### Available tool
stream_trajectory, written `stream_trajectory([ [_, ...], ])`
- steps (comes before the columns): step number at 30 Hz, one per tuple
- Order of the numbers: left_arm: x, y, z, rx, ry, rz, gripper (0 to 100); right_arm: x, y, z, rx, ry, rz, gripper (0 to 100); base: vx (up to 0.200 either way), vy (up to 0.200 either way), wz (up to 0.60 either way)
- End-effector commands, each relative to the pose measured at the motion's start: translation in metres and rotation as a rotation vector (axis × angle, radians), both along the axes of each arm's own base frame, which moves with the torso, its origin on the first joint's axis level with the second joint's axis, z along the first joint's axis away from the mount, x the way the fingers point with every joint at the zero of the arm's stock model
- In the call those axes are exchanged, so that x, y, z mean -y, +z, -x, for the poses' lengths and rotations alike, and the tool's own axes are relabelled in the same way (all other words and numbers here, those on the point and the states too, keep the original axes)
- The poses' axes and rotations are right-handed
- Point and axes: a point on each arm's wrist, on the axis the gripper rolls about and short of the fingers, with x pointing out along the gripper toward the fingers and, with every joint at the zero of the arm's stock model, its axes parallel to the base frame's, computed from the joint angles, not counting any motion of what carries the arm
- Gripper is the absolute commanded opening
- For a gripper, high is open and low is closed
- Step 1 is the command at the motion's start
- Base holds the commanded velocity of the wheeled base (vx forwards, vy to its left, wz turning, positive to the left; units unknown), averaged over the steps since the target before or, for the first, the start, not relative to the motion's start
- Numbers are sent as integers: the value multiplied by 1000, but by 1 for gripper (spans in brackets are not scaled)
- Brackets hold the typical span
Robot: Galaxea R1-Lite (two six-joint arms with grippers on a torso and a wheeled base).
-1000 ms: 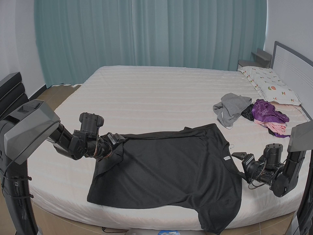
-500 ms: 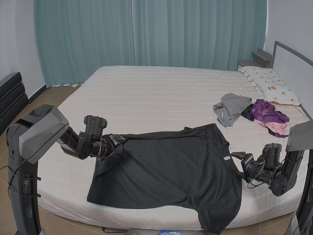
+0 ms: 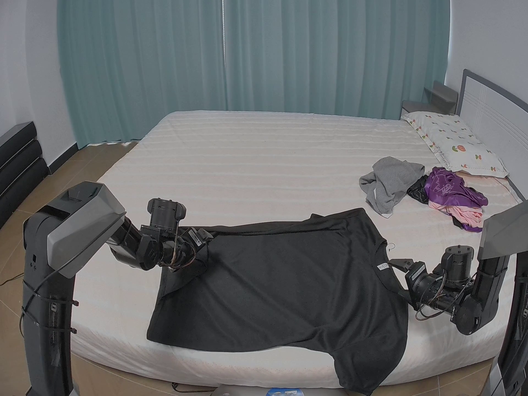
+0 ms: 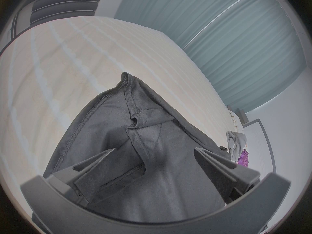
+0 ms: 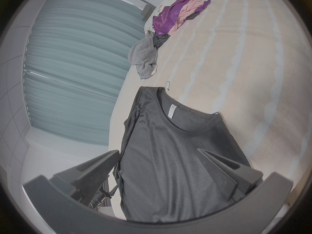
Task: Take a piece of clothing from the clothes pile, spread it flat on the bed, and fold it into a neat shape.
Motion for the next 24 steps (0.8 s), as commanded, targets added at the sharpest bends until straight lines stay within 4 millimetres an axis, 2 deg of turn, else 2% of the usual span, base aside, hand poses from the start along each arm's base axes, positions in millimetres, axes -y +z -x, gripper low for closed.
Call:
stream_trajectory([
  [1, 0, -12, -7, -6, 1, -6, 100, 0, -4, 1, -17, 0, 2, 100, 0, 0, 0],
  [6, 2, -20, -15, 8, 13, -34, 100, 0, -4, 1, -14, 2, 1, 100, 0, 0, 0],
  [11, 4, -37, -24, 20, 36, -130, 100, -1, -5, 1, -17, 4, 2, 100, 0, 0, 0],
  [18, 4, -33, -33, 53, 65, -127, 100, -2, -5, 1, -15, 7, 3, 100, 0, 0, 0],
  [19, 3, -33, -33, 54, 72, -121, 0, -2, -5, 1, -15, 9, 3, 100, 0, 0, 0],
  [24, 2, -28, -37, 106, 101, -92, 0, -3, -5, 2, -18, 12, 3, 100, 0, 0, 0],
])
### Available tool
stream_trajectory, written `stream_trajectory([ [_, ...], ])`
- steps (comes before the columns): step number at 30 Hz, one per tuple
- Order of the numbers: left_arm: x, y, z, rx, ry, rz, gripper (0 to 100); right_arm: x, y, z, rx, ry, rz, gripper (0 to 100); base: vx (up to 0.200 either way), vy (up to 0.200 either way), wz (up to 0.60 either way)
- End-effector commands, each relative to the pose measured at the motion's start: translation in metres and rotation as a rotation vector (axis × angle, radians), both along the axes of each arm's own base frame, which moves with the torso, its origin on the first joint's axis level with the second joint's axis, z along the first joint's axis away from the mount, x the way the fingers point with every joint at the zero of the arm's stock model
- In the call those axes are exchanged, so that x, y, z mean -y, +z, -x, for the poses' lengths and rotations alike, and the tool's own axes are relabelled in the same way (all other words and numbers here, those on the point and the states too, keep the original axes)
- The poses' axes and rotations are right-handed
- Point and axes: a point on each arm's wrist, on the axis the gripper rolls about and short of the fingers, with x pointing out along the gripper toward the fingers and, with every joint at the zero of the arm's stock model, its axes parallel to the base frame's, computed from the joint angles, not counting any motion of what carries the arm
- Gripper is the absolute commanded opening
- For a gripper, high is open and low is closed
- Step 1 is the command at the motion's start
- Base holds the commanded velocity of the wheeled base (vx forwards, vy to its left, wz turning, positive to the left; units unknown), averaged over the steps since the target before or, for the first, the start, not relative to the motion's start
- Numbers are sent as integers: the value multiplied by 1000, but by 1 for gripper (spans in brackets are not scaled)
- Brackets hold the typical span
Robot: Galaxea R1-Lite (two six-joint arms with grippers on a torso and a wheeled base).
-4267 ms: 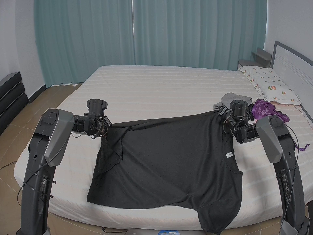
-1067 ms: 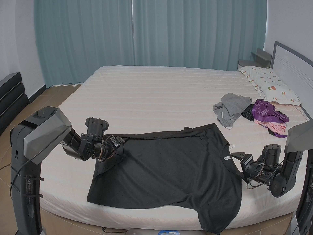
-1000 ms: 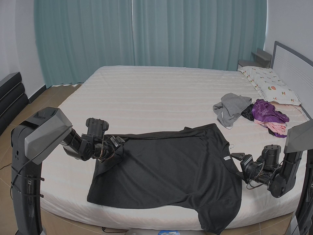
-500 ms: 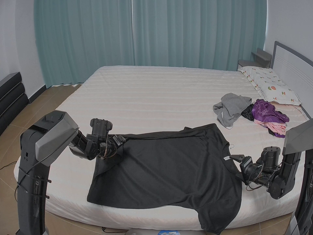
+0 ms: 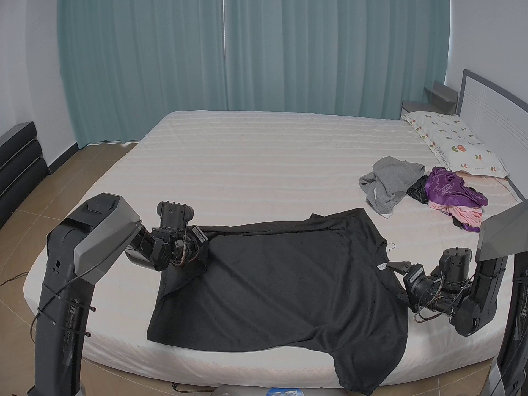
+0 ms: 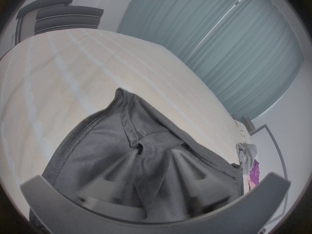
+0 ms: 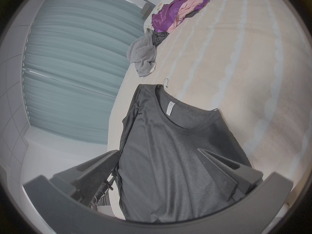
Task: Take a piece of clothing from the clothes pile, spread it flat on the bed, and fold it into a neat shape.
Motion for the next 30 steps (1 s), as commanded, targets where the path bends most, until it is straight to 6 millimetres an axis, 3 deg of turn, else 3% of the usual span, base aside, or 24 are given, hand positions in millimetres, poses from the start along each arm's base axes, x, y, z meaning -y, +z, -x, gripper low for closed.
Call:
stream_trajectory([
  [1, -2, -1, -2, 21, 13, 9, 0, -1, -1, 0, -4, 3, 1, 100, 0, 0, 0],
  [17, -23, 7, -15, 135, 75, -41, 0, -1, -1, 1, -5, 3, -2, 100, 0, 0, 0],
  [30, -64, 18, -37, 201, 12, -34, 0, -1, -1, 1, -5, 1, -2, 100, 0, 0, 0],
])
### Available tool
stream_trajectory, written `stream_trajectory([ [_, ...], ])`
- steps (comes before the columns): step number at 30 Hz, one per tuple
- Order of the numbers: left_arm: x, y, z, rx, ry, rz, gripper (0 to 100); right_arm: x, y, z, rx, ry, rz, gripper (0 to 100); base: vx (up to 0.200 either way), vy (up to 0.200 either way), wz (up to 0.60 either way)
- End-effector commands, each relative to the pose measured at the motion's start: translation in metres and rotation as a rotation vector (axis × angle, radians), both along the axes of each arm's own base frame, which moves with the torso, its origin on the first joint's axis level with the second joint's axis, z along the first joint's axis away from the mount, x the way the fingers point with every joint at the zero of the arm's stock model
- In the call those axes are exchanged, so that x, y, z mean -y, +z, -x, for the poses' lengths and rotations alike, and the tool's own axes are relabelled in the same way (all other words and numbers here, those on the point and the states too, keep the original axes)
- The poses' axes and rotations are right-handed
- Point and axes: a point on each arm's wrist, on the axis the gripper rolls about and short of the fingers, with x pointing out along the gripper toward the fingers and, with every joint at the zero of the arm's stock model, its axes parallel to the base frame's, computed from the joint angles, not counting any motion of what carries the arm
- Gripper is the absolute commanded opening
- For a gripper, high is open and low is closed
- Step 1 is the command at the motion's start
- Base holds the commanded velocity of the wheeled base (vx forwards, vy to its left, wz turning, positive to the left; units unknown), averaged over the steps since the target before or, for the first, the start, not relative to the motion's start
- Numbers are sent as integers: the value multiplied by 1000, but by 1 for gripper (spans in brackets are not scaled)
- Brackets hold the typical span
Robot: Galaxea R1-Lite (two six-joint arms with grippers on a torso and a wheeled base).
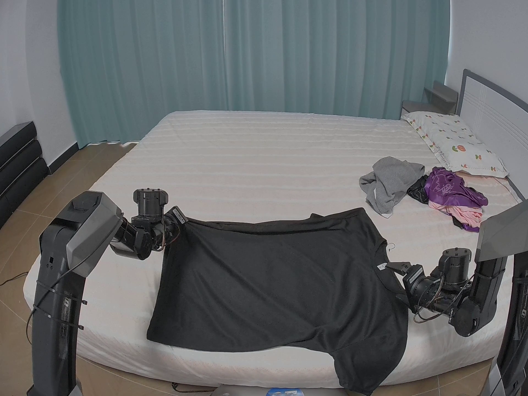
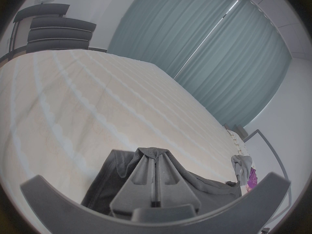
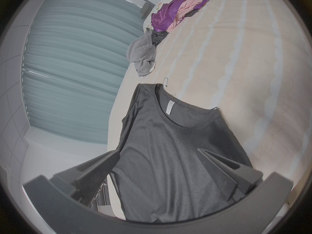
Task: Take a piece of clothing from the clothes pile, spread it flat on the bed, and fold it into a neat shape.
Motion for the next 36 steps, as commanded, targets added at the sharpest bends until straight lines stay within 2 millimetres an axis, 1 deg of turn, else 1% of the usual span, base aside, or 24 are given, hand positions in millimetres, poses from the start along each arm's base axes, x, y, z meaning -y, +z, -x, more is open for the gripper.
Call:
stream_trajectory([
  [1, -11, 0, -5, 12, 9, 9, 0, 0, 0, 0, -2, -1, 1, 100, 0, 0, 0],
  [2, -15, -3, -7, 1, 6, 13, 0, 0, 0, 0, -2, 1, 0, 100, 0, 0, 0],
  [7, -23, -9, -11, -21, 8, 20, 0, 0, 0, 0, -2, -1, 1, 100, 0, 0, 0],
  [12, -26, -9, -12, -26, 14, 22, 0, 0, 0, 0, -2, -1, 1, 100, 0, 0, 0],
  [13, -26, -8, -13, -23, 14, 22, 100, 0, 0, 0, -2, -1, 1, 100, 0, 0, 0],
  [20, -27, -1, -11, -14, 27, 35, 100, 0, 0, 0, -2, -1, 1, 100, 0, 0, 0],
  [23, -32, 7, -7, -18, 50, 58, 100, 0, 0, 0, -2, -1, 1, 100, 0, 0, 0],
  [24, -36, 13, 0, -31, 64, 80, 100, 0, 0, 0, -2, -1, 1, 100, 0, 0, 0],
  [25, -36, 13, 0, -31, 64, 80, 100, 0, 0, 0, -2, -1, 1, 100, 0, 0, 0],
  [26, -40, 21, 10, -48, 72, 101, 100, 0, 0, 0, -2, -1, 1, 100, 0, 0, 0],
  [28, -41, 26, 24, -76, 68, 108, 100, 0, 0, 0, -2, -1, 1, 100, 0, 0, 0],
  [29, -41, 26, 24, -76, 68, 108, 100, 0, 0, 0, -2, -1, 1, 100, 0, 0, 0],
  [30, -41, 31, 43, -112, 60, 112, 100, 0, -1, 0, -3, -1, 1, 100, 0, 0, 0],
  [33, -40, 39, 76, -160, 31, 140, 100, 0, -1, 3, -6, -1, 1, 100, 0, 0, 0],
  [35, -39, 42, 91, -177, 18, 160, 100, 0, 0, 3, 3, -1, 0, 100, 0, 0, 0],
  [36, -37, 45, 105, -188, 12, 173, 100, 0, 0, 3, 6, -1, 0, 100, 0, 0, 0],
])
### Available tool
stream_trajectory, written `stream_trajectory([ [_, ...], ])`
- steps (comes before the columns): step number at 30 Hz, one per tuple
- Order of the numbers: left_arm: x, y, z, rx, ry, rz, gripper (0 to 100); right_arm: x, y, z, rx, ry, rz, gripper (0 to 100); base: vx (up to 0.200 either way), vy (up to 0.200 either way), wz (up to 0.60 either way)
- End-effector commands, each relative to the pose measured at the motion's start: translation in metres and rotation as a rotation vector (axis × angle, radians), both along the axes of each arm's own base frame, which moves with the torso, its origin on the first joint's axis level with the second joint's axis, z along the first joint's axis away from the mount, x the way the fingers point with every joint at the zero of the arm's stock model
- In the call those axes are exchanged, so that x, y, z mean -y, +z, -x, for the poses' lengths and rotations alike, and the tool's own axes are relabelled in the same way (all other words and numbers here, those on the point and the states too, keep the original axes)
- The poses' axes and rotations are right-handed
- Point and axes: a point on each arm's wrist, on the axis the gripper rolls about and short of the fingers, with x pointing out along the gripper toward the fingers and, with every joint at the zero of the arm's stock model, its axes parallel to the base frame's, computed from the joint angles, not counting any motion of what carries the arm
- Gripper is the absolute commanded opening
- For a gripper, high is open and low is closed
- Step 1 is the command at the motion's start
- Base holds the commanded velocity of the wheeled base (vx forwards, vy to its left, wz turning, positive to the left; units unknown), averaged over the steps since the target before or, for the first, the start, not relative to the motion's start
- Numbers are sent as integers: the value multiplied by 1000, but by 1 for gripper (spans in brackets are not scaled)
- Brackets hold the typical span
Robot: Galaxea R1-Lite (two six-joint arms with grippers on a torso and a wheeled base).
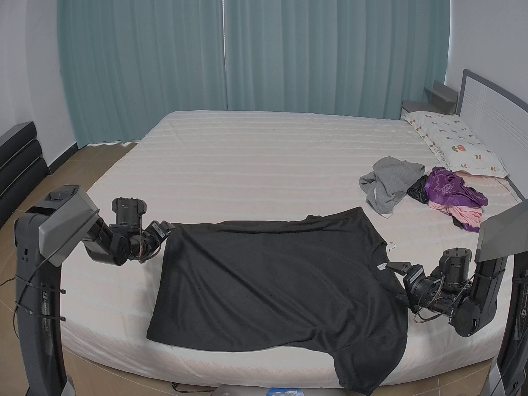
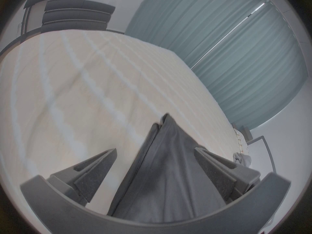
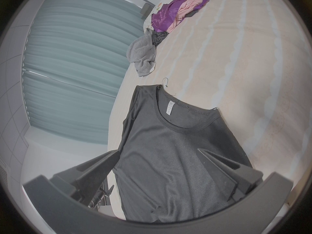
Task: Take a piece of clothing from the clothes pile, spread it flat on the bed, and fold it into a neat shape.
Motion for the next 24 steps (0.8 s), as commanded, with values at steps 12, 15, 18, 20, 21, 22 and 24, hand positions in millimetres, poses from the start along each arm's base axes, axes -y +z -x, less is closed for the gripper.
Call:
stream_trajectory([
  [12, 20, 49, 148, -98, -69, 88, 100, 1, -3, 8, 6, 2, 0, 100, 0, 0, 0],
  [15, 28, 53, 167, -124, -70, 126, 100, 1, -3, 10, 6, 2, -2, 100, 0, 0, 0],
  [18, 33, 49, 179, -157, -82, 138, 100, 1, -3, 11, 3, 2, -1, 100, 0, 0, 0],
  [20, 33, 45, 184, -166, -87, 141, 100, 1, -3, 11, 7, 2, -2, 100, 0, 0, 0],
  [21, 33, 44, 185, -167, -91, 146, 100, 1, -3, 11, 7, 2, -2, 100, 0, 0, 0],
  [22, 34, 43, 188, -167, -98, 151, 100, 1, -3, 11, 7, 2, -2, 100, 0, 0, 0],
  [24, 33, 39, 191, -174, -103, 157, 100, 1, -3, 12, 6, 3, -2, 100, -100, 0, 0],
])
